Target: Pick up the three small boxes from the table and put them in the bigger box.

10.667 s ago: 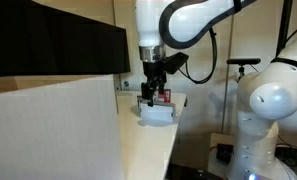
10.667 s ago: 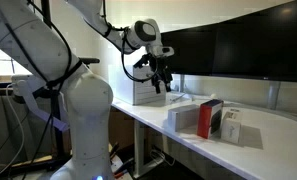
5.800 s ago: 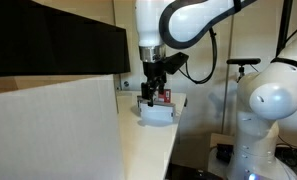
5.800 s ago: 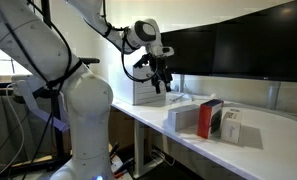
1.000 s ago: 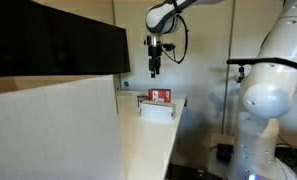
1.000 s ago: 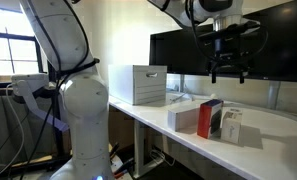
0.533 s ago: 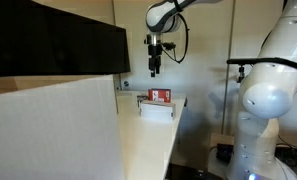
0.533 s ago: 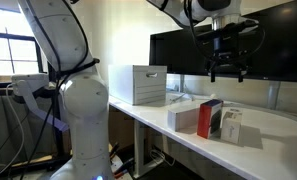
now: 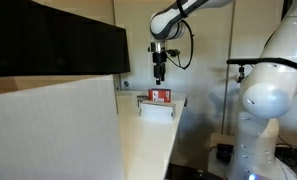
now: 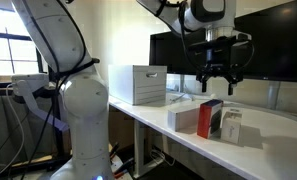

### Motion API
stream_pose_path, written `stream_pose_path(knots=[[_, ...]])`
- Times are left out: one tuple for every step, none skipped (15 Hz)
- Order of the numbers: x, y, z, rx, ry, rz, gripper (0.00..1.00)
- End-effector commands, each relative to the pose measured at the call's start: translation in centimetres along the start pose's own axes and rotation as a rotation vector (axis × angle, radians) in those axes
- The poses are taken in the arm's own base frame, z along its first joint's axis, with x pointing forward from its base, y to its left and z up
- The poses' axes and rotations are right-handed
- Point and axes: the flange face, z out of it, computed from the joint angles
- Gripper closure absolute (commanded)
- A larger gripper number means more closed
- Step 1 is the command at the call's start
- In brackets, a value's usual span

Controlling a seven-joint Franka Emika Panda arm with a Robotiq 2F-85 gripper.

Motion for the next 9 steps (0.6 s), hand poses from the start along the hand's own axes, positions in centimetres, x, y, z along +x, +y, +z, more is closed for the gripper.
stream_pose_path(knots=[[-2.0, -1.1, 2.9, -0.021, 0.018, 0.050, 0.00], [-2.2, -1.7, 4.1, -0.016, 0.028, 0.057, 0.00], [-2.4, -2.3, 5.2, -0.010, 0.030, 0.063, 0.00], [-2.5, -3.0, 6.6, -0.006, 0.036, 0.067, 0.00], [-2.5, -3.7, 7.8, -0.014, 0.049, 0.078, 0.00], [-2.5, -4.3, 8.8, -0.017, 0.053, 0.094, 0.00], [-2.6, -4.9, 9.5, -0.026, 0.054, 0.110, 0.18], [-2.7, -5.4, 10.2, -0.036, 0.057, 0.102, 0.26], [-2.6, -5.9, 10.4, -0.058, 0.062, 0.115, 0.33]])
